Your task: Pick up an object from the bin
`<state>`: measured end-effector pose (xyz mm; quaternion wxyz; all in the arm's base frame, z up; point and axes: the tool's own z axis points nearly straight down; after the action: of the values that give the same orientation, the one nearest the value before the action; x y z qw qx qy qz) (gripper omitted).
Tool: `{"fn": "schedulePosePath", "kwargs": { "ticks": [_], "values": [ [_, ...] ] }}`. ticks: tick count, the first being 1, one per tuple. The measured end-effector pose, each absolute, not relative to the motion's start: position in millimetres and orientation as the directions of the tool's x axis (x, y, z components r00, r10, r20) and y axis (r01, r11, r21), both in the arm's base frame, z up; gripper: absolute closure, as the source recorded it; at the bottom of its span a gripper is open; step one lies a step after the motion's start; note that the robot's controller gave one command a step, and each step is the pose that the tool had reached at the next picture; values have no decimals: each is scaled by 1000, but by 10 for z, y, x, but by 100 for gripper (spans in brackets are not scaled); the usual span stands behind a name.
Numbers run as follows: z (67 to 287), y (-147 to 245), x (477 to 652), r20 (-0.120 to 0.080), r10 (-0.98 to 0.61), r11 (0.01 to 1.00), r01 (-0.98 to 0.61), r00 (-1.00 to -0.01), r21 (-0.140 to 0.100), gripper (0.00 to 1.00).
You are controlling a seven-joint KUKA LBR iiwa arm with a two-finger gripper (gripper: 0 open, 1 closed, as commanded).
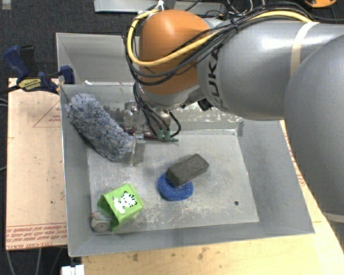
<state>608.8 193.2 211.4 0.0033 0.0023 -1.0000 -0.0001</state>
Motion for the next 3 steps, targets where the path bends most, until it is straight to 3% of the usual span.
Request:
{"fn": "schedulePosePath", "kwargs": {
  "ticks": [1,2,3],
  "values": [
    [2167,1922,6103,-1,-2,1000,-2,-1000,1,0],
    [1940,1944,6240,-5,-28,1000,-28,-1000,2,0],
    [1720,1961,6292,-1,-157,988,-157,-988,1,0]
  ]
}}
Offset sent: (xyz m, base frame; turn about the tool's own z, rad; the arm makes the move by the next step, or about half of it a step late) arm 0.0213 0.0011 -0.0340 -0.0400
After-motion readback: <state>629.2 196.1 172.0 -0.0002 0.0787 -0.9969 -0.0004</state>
